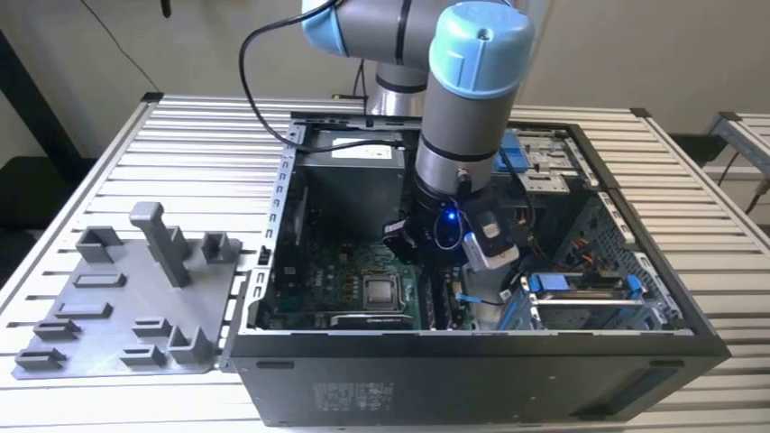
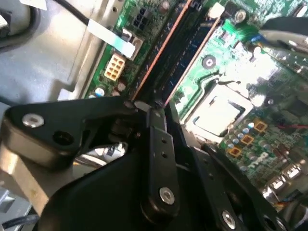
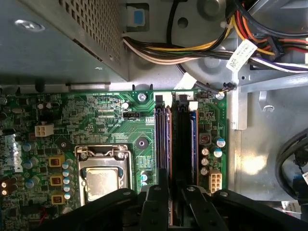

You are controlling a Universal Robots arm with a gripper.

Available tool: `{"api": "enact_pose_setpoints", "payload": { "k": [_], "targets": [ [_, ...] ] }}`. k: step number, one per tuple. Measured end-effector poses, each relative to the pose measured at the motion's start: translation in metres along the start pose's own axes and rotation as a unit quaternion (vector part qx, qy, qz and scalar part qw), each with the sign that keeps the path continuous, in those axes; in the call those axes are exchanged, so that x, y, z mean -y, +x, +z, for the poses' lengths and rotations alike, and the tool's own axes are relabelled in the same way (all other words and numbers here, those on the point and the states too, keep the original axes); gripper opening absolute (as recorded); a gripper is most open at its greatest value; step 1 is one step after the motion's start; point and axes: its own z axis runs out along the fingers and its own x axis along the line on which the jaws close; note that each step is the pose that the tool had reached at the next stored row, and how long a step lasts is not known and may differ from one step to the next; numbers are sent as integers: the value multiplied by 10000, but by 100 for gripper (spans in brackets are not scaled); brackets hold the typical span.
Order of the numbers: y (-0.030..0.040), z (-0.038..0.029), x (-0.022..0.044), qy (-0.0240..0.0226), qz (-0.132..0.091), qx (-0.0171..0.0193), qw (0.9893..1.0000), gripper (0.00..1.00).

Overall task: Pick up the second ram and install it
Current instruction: 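Press down the second ram until it locks into place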

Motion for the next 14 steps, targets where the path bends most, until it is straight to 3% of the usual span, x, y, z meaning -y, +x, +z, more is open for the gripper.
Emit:
{"api": "enact_pose_setpoints", "payload": {
  "k": [1, 2, 7, 14],
  "targets": [
    [0, -4, 2, 6, 0, -1, 10000, 21],
    [0, -3, 2, 4, 0, -1, 10000, 28],
    [-1, -20, 2, 2, 2, -2, 10000, 28],
    [-2, -313, 6, 0, 12, -2, 10000, 28]
  ]
}}
